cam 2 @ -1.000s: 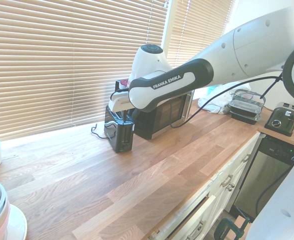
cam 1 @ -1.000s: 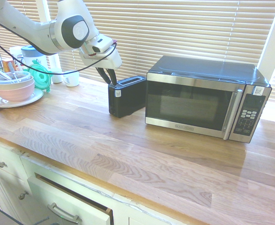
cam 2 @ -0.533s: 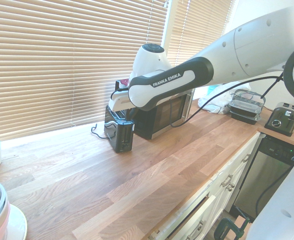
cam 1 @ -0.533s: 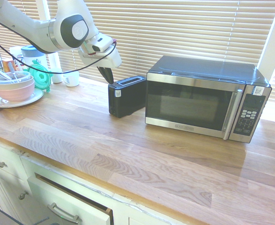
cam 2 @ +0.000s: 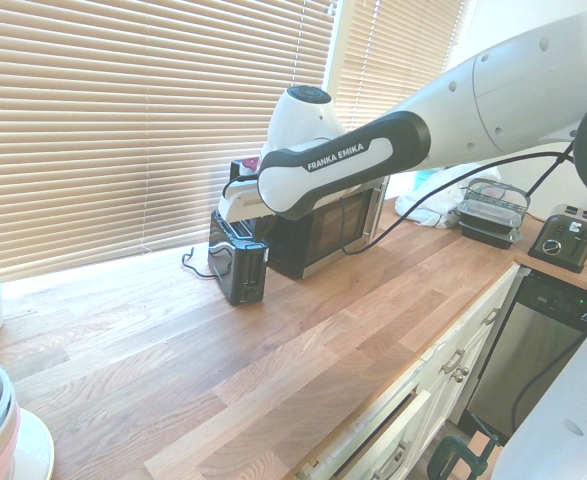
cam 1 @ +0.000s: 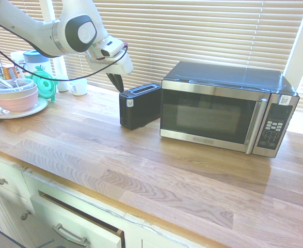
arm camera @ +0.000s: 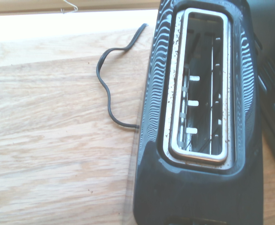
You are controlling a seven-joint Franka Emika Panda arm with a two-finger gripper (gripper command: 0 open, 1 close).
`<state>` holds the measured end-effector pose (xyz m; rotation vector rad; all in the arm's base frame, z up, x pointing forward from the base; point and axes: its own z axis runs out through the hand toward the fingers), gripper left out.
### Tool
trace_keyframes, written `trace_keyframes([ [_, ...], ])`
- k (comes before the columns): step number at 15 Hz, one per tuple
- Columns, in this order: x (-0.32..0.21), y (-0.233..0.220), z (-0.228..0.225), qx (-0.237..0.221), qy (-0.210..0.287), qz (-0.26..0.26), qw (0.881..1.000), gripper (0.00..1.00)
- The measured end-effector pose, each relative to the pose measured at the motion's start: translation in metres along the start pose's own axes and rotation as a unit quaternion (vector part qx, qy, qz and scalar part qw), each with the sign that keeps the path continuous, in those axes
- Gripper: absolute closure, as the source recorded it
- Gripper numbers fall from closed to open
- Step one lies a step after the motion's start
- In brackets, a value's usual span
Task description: Press the toaster
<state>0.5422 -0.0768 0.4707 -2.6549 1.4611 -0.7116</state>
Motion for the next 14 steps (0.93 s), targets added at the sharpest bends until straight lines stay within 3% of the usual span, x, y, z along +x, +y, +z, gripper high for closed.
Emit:
trace_keyframes([
  [14, -0.003, 0.003, 0.032, -0.009, -0.021, -0.007, 1.0, 1.0],
])
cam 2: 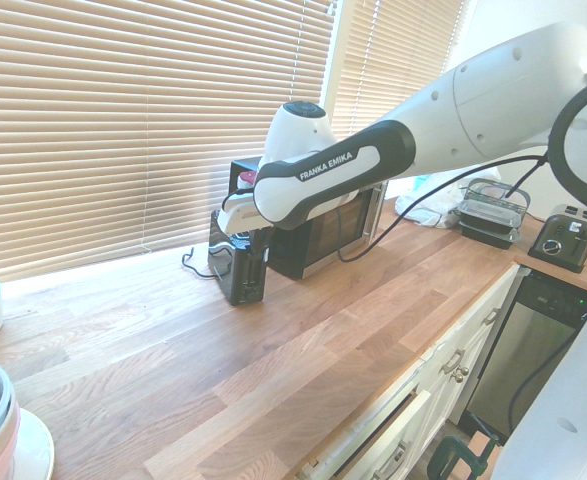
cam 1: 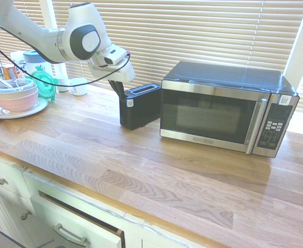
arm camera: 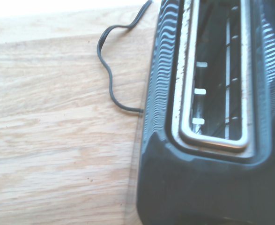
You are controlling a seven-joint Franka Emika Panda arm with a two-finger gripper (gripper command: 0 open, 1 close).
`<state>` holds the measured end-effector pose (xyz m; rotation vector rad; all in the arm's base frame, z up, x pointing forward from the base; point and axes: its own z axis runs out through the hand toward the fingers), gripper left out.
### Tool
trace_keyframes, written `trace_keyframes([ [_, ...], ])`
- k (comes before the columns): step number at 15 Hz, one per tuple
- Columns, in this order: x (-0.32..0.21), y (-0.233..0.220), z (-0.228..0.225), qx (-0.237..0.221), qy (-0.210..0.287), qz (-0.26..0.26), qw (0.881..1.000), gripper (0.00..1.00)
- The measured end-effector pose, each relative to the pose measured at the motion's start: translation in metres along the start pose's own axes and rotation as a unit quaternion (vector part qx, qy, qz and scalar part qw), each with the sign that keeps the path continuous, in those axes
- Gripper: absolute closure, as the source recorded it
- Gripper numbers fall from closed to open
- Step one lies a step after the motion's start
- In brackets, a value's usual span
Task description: Press the toaster
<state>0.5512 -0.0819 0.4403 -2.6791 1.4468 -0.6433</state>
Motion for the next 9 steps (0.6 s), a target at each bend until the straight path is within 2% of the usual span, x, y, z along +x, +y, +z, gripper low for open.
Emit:
trace_keyframes([
  [6, 0.003, 0.001, 0.047, -0.013, -0.033, -0.003, 0.999, 1.0],
  [9, 0.004, 0.001, 0.048, -0.011, -0.037, -0.005, 0.999, 1.0],
])
